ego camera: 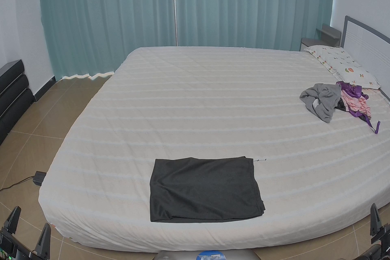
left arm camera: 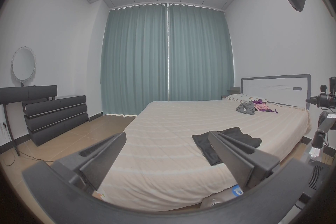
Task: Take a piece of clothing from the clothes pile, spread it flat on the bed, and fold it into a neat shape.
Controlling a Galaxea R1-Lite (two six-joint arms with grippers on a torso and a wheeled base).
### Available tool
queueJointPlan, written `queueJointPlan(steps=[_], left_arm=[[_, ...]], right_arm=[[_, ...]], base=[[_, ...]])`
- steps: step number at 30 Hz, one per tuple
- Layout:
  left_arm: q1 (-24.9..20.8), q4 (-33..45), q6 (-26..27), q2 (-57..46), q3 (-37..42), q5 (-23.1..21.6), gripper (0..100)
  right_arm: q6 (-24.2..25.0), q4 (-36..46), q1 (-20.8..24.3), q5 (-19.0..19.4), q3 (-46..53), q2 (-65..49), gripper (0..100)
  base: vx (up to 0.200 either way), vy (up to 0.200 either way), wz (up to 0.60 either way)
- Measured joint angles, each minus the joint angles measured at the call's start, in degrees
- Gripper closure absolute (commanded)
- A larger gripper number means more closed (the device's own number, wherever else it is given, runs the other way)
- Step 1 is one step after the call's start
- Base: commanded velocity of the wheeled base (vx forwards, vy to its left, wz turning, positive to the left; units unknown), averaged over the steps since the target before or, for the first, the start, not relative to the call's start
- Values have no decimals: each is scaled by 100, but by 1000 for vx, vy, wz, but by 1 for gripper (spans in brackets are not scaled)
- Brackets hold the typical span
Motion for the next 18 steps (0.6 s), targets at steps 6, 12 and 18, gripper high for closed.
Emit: queueJointPlan(steps=[6, 12, 18], left_arm=[[-2, -4, -16, 2, 0, 38, 0], [-9, -6, 13, 6, 0, 38, 0], [-6, 17, 27, 9, 0, 40, 0]], right_arm=[[128, -129, -11, 591, 0, 2, 0], [324, 267, -11, 805, -2, 2, 0], [297, 265, -7, 829, -2, 4, 0]], base=[[0, 0, 0], [0, 0, 0], [0, 0, 0]])
